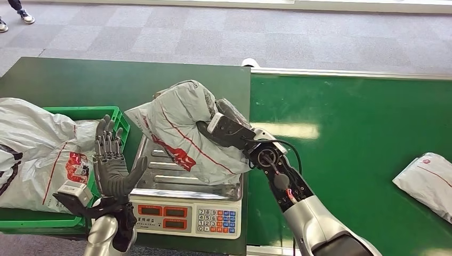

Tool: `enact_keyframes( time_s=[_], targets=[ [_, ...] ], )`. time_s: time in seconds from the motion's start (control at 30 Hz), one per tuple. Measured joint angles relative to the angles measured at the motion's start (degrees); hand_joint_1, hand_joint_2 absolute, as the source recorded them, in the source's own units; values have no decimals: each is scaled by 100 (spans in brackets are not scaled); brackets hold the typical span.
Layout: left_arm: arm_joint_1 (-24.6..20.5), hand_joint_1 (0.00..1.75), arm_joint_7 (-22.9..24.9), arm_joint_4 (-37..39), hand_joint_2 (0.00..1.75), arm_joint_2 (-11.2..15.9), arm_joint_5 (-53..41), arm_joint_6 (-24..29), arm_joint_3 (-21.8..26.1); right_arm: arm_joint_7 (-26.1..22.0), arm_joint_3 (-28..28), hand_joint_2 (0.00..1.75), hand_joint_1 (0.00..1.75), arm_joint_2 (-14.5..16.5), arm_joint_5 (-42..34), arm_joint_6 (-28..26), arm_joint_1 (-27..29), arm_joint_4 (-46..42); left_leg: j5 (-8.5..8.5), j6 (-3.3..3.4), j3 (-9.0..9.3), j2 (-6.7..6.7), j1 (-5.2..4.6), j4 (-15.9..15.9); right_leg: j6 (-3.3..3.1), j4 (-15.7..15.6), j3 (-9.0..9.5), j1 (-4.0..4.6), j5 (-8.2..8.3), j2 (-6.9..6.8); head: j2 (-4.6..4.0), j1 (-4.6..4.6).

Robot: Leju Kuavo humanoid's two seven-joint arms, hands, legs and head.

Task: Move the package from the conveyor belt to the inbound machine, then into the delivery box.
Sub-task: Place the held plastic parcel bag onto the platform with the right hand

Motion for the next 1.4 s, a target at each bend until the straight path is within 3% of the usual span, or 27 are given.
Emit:
enact_keyframes(
  time_s=[0.17, 0.4, 0.7, 0.73, 0.83, 0.87, 0.9, 1.07, 1.4],
  targets=[
    [-5, 0, 0, 18, 175, 2, 1, -6, -20, 256, 259, 175, 175, 86, 17, 259, -141, 344, 0, 0, 1, 4, 1, 0, 0, 0, 0, 1, 0, 1, 0, 1],
    [26, 0, 1, 85, 175, 13, 0, 27, -50, 1525, 802, 175, 175, 278, 149, 63, -462, 1233, 1, 0, 1, 1, 0, 0, 0, 0, 2, 0, 0, -2, 0, 2],
    [29, 0, 1, 166, 175, 31, 0, 5, -87, 1764, 1171, 175, 172, 329, 259, 61, -709, 1731, 0, 0, 1, 0, 0, 1, 0, -1, 0, 0, 0, -1, 0, 1],
    [22, 0, 1, 183, 175, 32, 0, -6, -96, 1780, 1222, 175, 157, 329, 266, 102, -733, 1768, 0, 0, 1, 0, 0, 1, 0, -1, 0, 0, 0, -1, 0, 1],
    [-17, 0, 1, 245, 175, 33, 0, -20, -124, 1839, 1365, 175, 36, 332, 235, 208, -783, 1867, 0, 0, 2, 0, 0, 1, 0, -1, 1, 0, 0, -1, 0, 1],
    [-30, 0, 1, 264, 175, 33, 1, -20, -132, 1865, 1409, 175, 7, 333, 222, 219, -791, 1897, 0, 0, 2, 1, 0, 1, 0, -1, 1, 0, 0, -1, 0, 1],
    [-40, 0, 1, 283, 175, 34, 3, -20, -137, 1888, 1454, 175, 0, 334, 215, 217, -797, 1929, 0, 0, 2, 1, 0, 1, 0, -1, 1, 0, 0, 0, 0, 1],
    [-58, 0, 1, 334, 175, 42, 35, -12, -139, 1868, 1605, 175, 0, 334, 99, 73, -796, 2032, 0, 0, 4, 2, 0, 1, 0, -1, 1, 0, 0, 0, 0, 1],
    [-27, 0, 1, 329, 175, 48, 37, 62, -138, 1024, 1169, 175, 0, 316, -1191, -27, -725, 2023, 0, 0, 4, 3, 0, 1, 0, -1, 1, 0, 0, 0, 0, 1]
  ],
)
